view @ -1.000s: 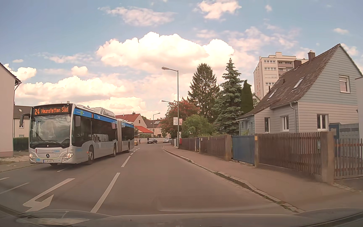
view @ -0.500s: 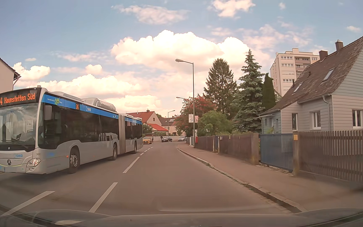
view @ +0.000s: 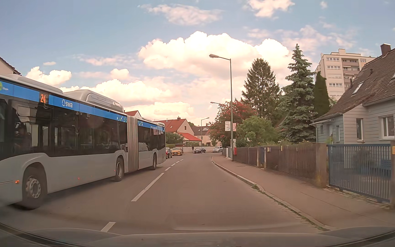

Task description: Follow the waypoints while adhering to traffic rules and regulations

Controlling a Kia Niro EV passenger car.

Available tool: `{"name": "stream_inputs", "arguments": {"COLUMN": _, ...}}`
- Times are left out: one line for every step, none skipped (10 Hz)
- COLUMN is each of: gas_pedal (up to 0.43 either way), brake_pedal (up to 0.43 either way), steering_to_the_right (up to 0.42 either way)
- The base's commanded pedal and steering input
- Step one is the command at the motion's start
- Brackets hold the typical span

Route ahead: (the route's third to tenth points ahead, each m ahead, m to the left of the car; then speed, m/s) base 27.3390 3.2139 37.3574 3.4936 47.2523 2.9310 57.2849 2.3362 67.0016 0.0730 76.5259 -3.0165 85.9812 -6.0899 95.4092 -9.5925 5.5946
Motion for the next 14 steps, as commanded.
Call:
{"name": "stream_inputs", "arguments": {"gas_pedal": 0.177, "brake_pedal": 0.018, "steering_to_the_right": -0.081}}
{"name": "stream_inputs", "arguments": {"gas_pedal": 0.177, "brake_pedal": 0.018, "steering_to_the_right": -0.069}}
{"name": "stream_inputs", "arguments": {"gas_pedal": 0.177, "brake_pedal": 0.018, "steering_to_the_right": -0.056}}
{"name": "stream_inputs", "arguments": {"gas_pedal": 0.177, "brake_pedal": 0.018, "steering_to_the_right": -0.041}}
{"name": "stream_inputs", "arguments": {"gas_pedal": 0.177, "brake_pedal": 0.018, "steering_to_the_right": -0.03}}
{"name": "stream_inputs", "arguments": {"gas_pedal": 0.157, "brake_pedal": 0.018, "steering_to_the_right": -0.03}}
{"name": "stream_inputs", "arguments": {"gas_pedal": 0.138, "brake_pedal": 0.018, "steering_to_the_right": -0.03}}
{"name": "stream_inputs", "arguments": {"gas_pedal": 0.138, "brake_pedal": 0.018, "steering_to_the_right": -0.03}}
{"name": "stream_inputs", "arguments": {"gas_pedal": 0.138, "brake_pedal": 0.018, "steering_to_the_right": -0.029}}
{"name": "stream_inputs", "arguments": {"gas_pedal": 0.15, "brake_pedal": 0.018, "steering_to_the_right": -0.029}}
{"name": "stream_inputs", "arguments": {"gas_pedal": 0.157, "brake_pedal": 0.018, "steering_to_the_right": -0.028}}
{"name": "stream_inputs", "arguments": {"gas_pedal": 0.157, "brake_pedal": 0.018, "steering_to_the_right": -0.021}}
{"name": "stream_inputs", "arguments": {"gas_pedal": 0.157, "brake_pedal": 0.018, "steering_to_the_right": -0.014}}
{"name": "stream_inputs", "arguments": {"gas_pedal": 0.157, "brake_pedal": 0.018, "steering_to_the_right": -0.006}}
